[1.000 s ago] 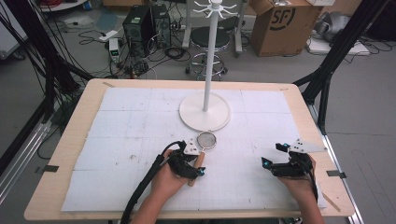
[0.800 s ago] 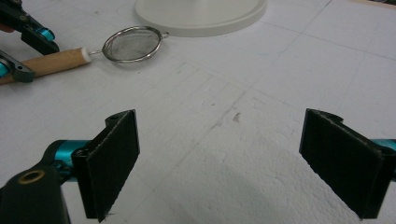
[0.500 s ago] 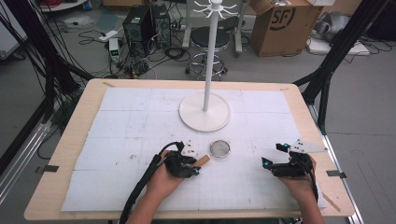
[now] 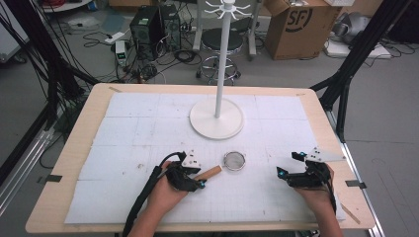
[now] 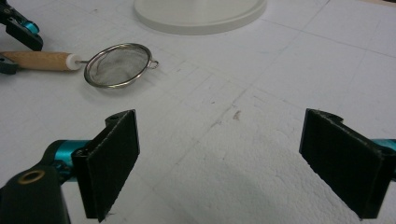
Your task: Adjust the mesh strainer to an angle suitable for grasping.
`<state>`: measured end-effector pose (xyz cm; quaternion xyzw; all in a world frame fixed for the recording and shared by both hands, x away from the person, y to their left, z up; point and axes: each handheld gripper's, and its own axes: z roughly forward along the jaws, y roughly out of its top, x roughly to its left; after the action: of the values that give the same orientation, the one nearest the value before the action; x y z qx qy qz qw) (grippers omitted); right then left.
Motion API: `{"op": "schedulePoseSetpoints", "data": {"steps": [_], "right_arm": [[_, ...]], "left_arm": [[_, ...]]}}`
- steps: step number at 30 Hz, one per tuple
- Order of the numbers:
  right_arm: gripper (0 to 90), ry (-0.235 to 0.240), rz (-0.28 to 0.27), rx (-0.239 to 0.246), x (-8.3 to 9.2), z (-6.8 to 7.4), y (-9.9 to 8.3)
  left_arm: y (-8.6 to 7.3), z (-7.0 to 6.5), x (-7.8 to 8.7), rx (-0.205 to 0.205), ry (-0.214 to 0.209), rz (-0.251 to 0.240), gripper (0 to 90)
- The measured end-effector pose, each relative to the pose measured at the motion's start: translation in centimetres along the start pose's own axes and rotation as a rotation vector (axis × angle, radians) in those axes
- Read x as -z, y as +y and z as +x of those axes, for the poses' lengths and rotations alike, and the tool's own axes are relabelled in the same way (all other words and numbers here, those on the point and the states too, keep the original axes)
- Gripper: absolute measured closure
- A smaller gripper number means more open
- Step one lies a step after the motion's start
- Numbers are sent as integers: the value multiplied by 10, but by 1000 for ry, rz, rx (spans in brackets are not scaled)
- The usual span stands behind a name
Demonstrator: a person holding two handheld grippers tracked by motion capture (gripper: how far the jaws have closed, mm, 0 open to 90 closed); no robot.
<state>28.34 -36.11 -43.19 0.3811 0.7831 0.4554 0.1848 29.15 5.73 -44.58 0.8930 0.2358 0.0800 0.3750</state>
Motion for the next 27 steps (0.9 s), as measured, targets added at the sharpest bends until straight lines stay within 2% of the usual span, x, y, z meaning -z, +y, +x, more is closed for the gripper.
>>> {"op": "schedulePoseSetpoints", "data": {"steps": [2, 3, 6, 15, 19, 23, 27], "right_arm": [[112, -2, -5, 3, 1, 0, 0], [112, -2, -6, 3, 1, 0, 0], [112, -4, -4, 0, 0, 0, 0], [112, -2, -4, 7, -1, 0, 0], [112, 0, -1, 1, -1, 1, 1], [112, 2, -5, 1, 0, 1, 1], [112, 3, -7, 2, 0, 1, 1]], "left_arm": [[-3, 1, 2, 7, -4, -10, 548], [-4, 2, 3, -7, 0, -5, 564], [-4, 1, 4, -6, 9, -2, 665], [-1, -3, 2, -49, 19, 1, 674], [7, -11, -6, -71, 13, -3, 684], [15, -19, -13, -112, 18, 2, 685], [21, -27, -20, -131, 1, -4, 686]]}}
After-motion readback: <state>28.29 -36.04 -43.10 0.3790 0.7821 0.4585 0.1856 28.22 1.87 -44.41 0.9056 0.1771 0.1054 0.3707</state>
